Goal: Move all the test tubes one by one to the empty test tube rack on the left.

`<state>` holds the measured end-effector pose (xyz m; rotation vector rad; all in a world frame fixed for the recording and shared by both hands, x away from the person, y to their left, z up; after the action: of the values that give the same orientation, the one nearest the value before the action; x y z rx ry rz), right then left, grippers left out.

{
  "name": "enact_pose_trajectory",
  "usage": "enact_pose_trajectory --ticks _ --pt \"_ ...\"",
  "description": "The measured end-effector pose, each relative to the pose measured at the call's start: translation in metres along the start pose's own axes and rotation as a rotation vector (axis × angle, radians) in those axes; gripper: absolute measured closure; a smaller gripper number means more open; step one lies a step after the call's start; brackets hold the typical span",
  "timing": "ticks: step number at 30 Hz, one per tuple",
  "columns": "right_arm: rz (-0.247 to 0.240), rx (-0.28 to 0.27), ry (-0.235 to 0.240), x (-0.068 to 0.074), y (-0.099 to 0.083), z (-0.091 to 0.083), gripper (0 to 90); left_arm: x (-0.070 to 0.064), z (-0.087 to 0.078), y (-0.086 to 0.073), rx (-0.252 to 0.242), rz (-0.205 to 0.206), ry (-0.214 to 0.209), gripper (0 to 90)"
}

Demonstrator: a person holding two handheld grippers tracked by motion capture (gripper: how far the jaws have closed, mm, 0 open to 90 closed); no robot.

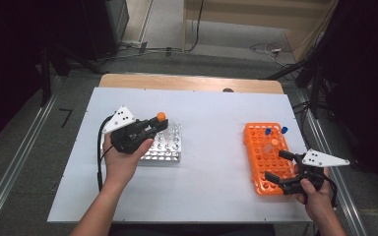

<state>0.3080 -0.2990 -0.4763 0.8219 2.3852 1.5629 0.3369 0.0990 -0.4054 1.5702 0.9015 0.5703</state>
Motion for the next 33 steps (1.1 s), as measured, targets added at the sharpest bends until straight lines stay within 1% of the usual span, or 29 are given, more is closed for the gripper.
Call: enact_pose_trajectory --ticks 5,8,11,14,15,16,19,21,24,28,30,33 --pt "0.003 -0.002 -0.006 -0.002 0.0 -0.001 0.0 0.015 0.01 0.001 0.001 -0.018 0.054 74.9" --pt "0.012 -0.005 -0.008 -0.002 0.0 -0.001 0.0 0.024 0.016 0.0 0.005 -0.023 0.09 74.9" --pt "0.011 -0.009 -0.007 -0.003 0.0 -0.002 0.0 0.032 0.023 -0.001 0.006 -0.038 0.112 74.9" --pt "0.013 -0.008 -0.011 -0.003 0.0 -0.001 0.0 0.038 0.03 -0.003 0.01 -0.037 0.136 74.9" --pt "0.013 -0.009 -0.011 -0.003 0.0 -0.001 0.0 0.04 0.032 -0.004 0.016 -0.028 0.154 74.9" --pt "0.013 -0.01 -0.011 -0.003 0.0 -0.001 0.0 0.042 0.034 -0.005 0.021 -0.029 0.167 74.9" --pt "0.015 -0.013 -0.012 -0.004 0.0 -0.002 0.0 0.047 0.04 -0.01 0.037 -0.023 0.191 74.9" --pt "0.021 -0.019 -0.012 -0.005 -0.001 -0.002 0.0 0.048 0.043 -0.012 0.044 -0.022 0.2 74.9" --pt "0.025 -0.021 -0.009 -0.006 -0.001 -0.002 0.0 0.05 0.046 -0.014 0.05 -0.011 0.214 74.9" --pt "0.028 -0.015 -0.007 -0.006 -0.002 -0.001 0.0 0.051 0.048 -0.016 0.055 -0.023 0.213 74.8" --pt "0.028 -0.016 -0.006 -0.006 -0.001 -0.001 0.0 0.05 0.049 -0.017 0.063 -0.014 0.211 74.8" --pt "0.028 -0.015 -0.006 -0.005 -0.002 -0.001 0.0 0.048 0.05 -0.021 0.088 0.01 0.215 74.8"
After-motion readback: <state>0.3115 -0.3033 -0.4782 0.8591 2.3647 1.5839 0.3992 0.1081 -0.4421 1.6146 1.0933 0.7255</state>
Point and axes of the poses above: each handheld gripper's, and its own axes: z roughly forward along the jaws, y roughly out of its top, x roughly to its left, the point moved 7 cm from there along z, roughly forward along the jaws, and after that the axes turned 6 degrees about y, right-handed, at the moved point
